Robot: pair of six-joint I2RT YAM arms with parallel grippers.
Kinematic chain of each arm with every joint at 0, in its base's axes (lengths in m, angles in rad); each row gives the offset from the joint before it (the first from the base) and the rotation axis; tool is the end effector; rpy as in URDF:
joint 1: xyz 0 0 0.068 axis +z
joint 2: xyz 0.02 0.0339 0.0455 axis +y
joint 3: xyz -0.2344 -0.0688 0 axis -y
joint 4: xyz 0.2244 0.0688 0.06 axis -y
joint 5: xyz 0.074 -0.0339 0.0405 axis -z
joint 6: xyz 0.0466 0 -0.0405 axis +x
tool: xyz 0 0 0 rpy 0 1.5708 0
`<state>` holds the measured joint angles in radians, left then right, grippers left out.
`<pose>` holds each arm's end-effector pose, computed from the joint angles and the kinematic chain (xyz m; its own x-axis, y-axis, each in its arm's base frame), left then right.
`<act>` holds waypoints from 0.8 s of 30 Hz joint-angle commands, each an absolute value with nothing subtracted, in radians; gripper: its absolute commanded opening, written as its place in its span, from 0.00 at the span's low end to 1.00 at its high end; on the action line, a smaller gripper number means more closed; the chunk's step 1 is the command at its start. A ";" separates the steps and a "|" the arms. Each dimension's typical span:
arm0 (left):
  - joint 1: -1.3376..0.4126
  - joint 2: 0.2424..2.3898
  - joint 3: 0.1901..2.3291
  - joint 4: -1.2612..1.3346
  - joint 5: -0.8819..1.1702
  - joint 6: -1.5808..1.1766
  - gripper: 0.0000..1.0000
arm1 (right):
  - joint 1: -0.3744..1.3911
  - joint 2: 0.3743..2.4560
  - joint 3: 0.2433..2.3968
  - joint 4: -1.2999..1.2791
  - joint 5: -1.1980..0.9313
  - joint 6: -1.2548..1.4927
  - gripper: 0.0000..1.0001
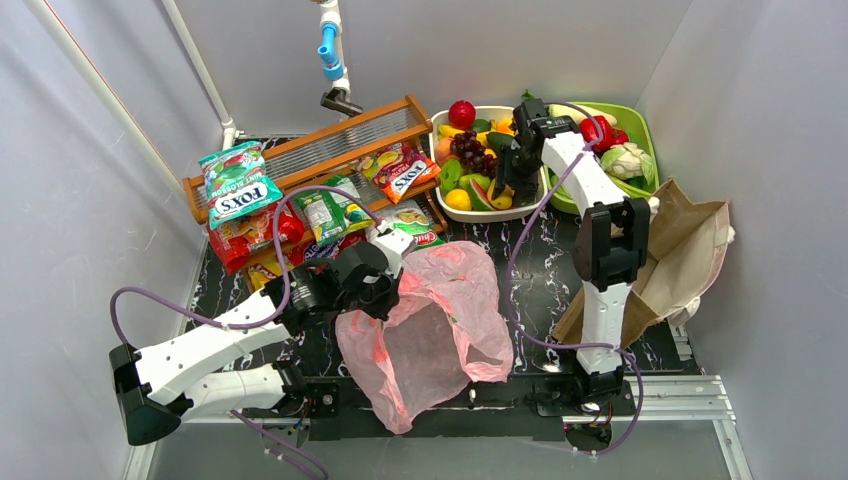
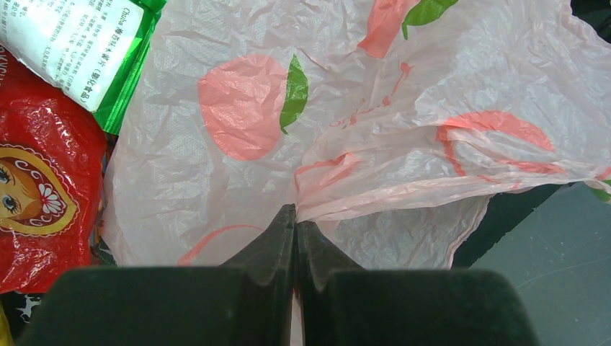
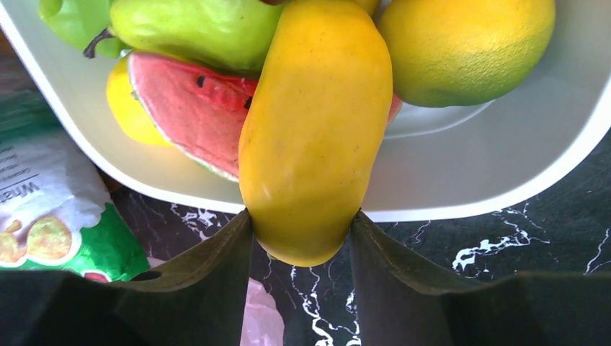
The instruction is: Place the mixed food into the grocery bags and tie them
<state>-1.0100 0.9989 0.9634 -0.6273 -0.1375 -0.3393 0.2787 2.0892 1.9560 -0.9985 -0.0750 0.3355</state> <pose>0.1194 -0.1780 0.2887 -0.5687 0.2856 -0.7714 0.6279 0.7565 -0.1828 0.4007 0.1183 0.2377 -0.9221 0.0776 -0.3791 -0.0014 0.9790 0.2040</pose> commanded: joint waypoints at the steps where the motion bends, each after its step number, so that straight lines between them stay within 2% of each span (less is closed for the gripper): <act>1: -1.004 0.986 0.966 -0.622 -0.142 -0.335 0.00 | 0.279 1.974 1.957 -1.019 -0.140 0.329 0.41; 5: -0.988 1.001 0.967 -0.593 -0.129 -0.388 0.00 | 0.279 1.880 1.908 -0.996 -0.179 0.331 0.38; 15: -0.988 1.205 1.193 -0.662 -0.120 -0.513 0.00 | 0.278 1.669 1.853 -0.984 -0.270 0.351 0.29; 18: -0.988 1.248 1.240 -0.671 -0.112 -0.549 0.00 | 0.278 1.590 1.830 -0.985 -0.293 0.359 0.21; 23: -0.988 1.305 1.308 -0.689 -0.118 -0.590 0.00 | 0.279 1.440 1.755 -0.977 -0.320 0.373 0.01; 24: -0.989 1.312 1.315 -0.691 -0.121 -0.596 0.00 | 0.280 1.412 1.741 -0.975 -0.323 0.375 0.01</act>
